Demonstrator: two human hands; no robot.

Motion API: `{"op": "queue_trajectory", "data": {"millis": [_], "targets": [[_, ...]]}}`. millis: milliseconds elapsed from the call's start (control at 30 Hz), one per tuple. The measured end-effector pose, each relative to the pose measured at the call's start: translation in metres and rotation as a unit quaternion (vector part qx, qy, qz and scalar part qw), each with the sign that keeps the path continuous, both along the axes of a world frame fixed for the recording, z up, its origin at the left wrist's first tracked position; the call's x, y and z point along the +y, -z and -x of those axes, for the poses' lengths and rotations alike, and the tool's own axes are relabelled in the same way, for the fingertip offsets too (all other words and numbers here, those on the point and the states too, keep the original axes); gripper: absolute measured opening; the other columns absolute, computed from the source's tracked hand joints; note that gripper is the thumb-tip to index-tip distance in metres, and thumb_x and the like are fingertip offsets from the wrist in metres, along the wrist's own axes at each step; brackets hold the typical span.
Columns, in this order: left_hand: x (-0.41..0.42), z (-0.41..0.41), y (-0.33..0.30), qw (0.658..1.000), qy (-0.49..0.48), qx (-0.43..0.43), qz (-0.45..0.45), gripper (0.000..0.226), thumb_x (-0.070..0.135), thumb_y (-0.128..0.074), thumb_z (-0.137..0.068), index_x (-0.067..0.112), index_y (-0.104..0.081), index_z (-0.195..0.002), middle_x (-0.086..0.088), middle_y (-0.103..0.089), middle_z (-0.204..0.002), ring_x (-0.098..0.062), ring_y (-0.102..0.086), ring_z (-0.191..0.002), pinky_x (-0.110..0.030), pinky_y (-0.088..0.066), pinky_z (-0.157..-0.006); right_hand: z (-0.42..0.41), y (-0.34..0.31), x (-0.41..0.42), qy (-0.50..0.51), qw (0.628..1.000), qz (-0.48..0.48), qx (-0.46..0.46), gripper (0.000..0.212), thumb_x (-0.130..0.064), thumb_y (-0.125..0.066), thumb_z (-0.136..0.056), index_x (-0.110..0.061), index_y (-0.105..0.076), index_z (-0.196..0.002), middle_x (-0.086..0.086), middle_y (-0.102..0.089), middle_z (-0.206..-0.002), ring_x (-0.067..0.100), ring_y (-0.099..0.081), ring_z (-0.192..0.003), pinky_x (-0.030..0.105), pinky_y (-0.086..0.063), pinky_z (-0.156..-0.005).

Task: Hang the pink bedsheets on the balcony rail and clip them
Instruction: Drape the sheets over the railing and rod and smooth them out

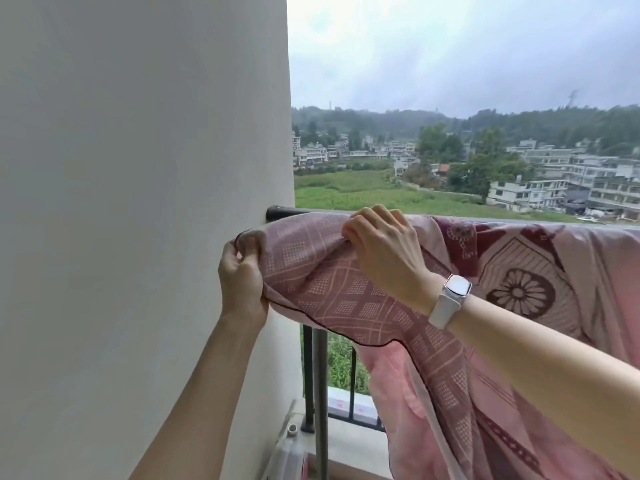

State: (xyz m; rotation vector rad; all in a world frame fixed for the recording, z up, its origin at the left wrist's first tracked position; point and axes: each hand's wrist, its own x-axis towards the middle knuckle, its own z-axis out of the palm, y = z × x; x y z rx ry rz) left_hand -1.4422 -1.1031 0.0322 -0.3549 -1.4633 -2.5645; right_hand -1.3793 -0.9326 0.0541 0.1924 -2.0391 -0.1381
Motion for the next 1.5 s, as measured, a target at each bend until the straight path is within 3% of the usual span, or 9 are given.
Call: {"op": "queue_trajectory", "data": {"millis": [133, 333, 433, 533, 667, 867, 1000, 1367, 1500], "targets": [[-0.027, -0.008, 0.063, 0.991, -0.102, 0.019, 0.083, 0.019, 0.021, -0.040, -0.097, 0.023, -0.048, -0.080, 0.002, -0.054, -0.081, -0.014, -0.053, -0.075, -0.027, -0.047, -0.069, 0.001, 0.029, 0.005, 0.053, 0.997, -0.057, -0.002, 0.043, -0.023, -0.064, -0.074, -0.015, -0.054, -0.116, 0.004, -0.059, -0.114, 0.022, -0.042, -0.107, 0.039, -0.025, -0.090], [-0.048, -0.033, 0.133, 0.960, -0.157, 0.022, 0.230, 0.012, 0.019, -0.040, -0.096, 0.010, -0.044, -0.089, 0.004, -0.049, -0.079, -0.006, -0.047, -0.070, -0.006, -0.040, -0.057, -0.002, 0.052, 0.003, 0.064, 0.992, -0.103, 0.035, 0.045, -0.014, -0.070, -0.071, -0.029, -0.058, -0.111, 0.000, -0.052, -0.108, 0.018, -0.037, -0.100, 0.036, -0.025, -0.085], [-0.057, -0.041, 0.147, 0.944, -0.178, 0.009, 0.277, 0.014, 0.017, -0.041, -0.096, 0.013, -0.043, -0.083, 0.004, -0.047, -0.074, -0.008, -0.045, -0.068, -0.009, -0.038, -0.056, 0.004, 0.041, -0.004, 0.063, 0.993, -0.104, 0.007, 0.042, -0.010, -0.067, -0.071, -0.027, -0.062, -0.108, 0.004, -0.053, -0.113, 0.024, -0.042, -0.106, 0.039, -0.022, -0.088], [-0.064, -0.047, 0.163, 0.925, -0.182, -0.036, 0.331, 0.012, 0.015, -0.045, -0.094, 0.011, -0.044, -0.083, 0.001, -0.050, -0.075, -0.021, -0.047, -0.072, -0.022, -0.039, -0.061, 0.003, 0.043, -0.011, -0.008, 0.994, -0.108, -0.018, 0.012, -0.009, -0.068, -0.073, -0.018, -0.071, -0.080, 0.000, -0.066, -0.084, 0.024, -0.057, -0.083, 0.037, -0.034, -0.079], [-0.072, -0.042, 0.170, 0.926, -0.156, -0.130, 0.320, 0.029, 0.018, -0.057, -0.087, 0.007, -0.047, -0.112, -0.012, -0.054, -0.115, -0.028, -0.053, -0.106, -0.036, -0.042, -0.087, -0.009, 0.098, -0.036, -0.192, 0.976, 0.003, -0.106, 0.011, 0.003, -0.067, -0.073, -0.006, -0.072, -0.076, 0.006, -0.062, -0.069, 0.025, -0.054, -0.066, 0.031, -0.046, -0.055], [-0.045, -0.052, 0.114, 0.931, -0.139, 0.051, 0.334, 0.039, 0.025, -0.057, -0.088, 0.018, -0.041, -0.123, -0.001, -0.041, -0.127, -0.014, -0.045, -0.110, -0.028, -0.039, -0.093, -0.025, 0.198, -0.040, -0.249, 0.944, 0.049, -0.212, 0.011, -0.010, -0.062, -0.076, -0.011, -0.073, -0.078, 0.003, -0.066, -0.074, 0.016, -0.052, -0.074, 0.031, -0.044, -0.067], [-0.011, -0.061, 0.086, 0.880, -0.147, 0.223, 0.393, 0.034, 0.030, -0.055, -0.081, 0.017, -0.053, -0.112, 0.006, -0.041, -0.116, -0.012, -0.045, -0.109, -0.026, -0.040, -0.093, -0.043, 0.203, -0.023, -0.256, 0.932, 0.023, -0.256, 0.026, -0.011, -0.047, -0.081, -0.009, -0.071, -0.093, 0.006, -0.068, -0.090, 0.017, -0.053, -0.087, 0.030, -0.044, -0.079], [0.074, -0.046, 0.020, 0.854, -0.183, 0.324, 0.362, 0.015, 0.023, -0.055, -0.086, 0.011, -0.062, -0.092, 0.002, -0.050, -0.093, -0.021, -0.056, -0.087, -0.037, -0.048, -0.083, -0.062, 0.065, 0.062, -0.057, 0.995, 0.016, 0.084, 0.030, 0.002, -0.050, -0.077, -0.010, -0.060, -0.102, 0.008, -0.062, -0.100, 0.022, -0.048, -0.103, 0.038, -0.038, -0.091], [0.100, -0.038, 0.002, 0.842, -0.211, 0.270, 0.416, 0.038, 0.041, -0.063, -0.080, 0.009, -0.055, -0.100, -0.009, -0.050, -0.106, -0.025, -0.049, -0.102, -0.039, -0.044, -0.088, -0.060, 0.033, 0.086, 0.084, 0.995, -0.004, 0.055, 0.034, -0.018, -0.057, -0.080, -0.012, -0.055, -0.114, 0.008, -0.056, -0.113, 0.021, -0.039, -0.110, 0.039, -0.024, -0.094]]}}
